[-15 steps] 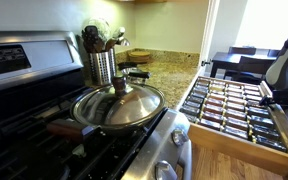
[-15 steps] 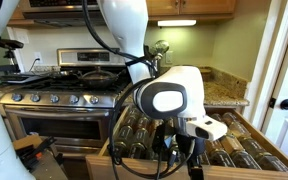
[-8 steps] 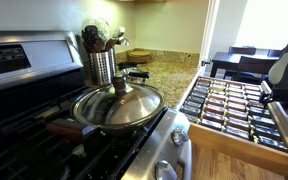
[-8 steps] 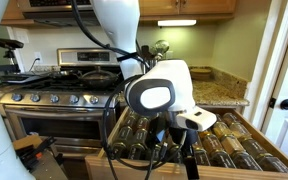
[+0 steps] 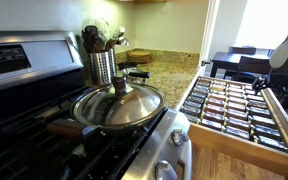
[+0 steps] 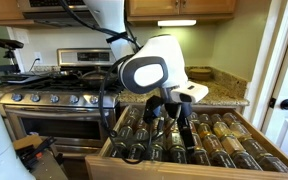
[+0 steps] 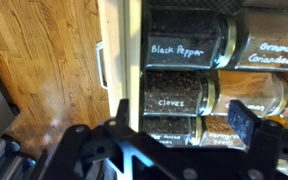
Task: Open the top drawer
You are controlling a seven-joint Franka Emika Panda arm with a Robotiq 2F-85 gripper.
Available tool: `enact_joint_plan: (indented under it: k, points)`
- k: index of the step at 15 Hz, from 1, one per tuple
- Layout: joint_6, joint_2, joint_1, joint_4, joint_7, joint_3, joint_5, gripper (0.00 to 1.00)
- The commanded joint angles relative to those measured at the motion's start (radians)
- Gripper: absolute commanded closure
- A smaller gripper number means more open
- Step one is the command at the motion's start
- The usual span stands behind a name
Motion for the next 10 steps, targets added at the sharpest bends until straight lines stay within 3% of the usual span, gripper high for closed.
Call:
enact_joint_plan:
  k: [1, 5, 6, 9, 10]
  points:
    - [-0.124, -0.167, 0.05, -0.028, -0.009, -0.061, -0.053, 0.0]
    - [-0.275, -0.264, 0.053, 0.007, 0.018, -0.058, -0.091, 0.0]
    - [-0.198, -0.187, 0.034, 0.014, 0.0, -0.041, -0.061, 0.0]
    - [-0.246, -0.234, 0.035, 0.018, 0.0, -0.041, -0.065, 0.0]
    - [-0.246, -0.237, -0.069, 0.019, 0.007, 0.06, -0.077, 0.0]
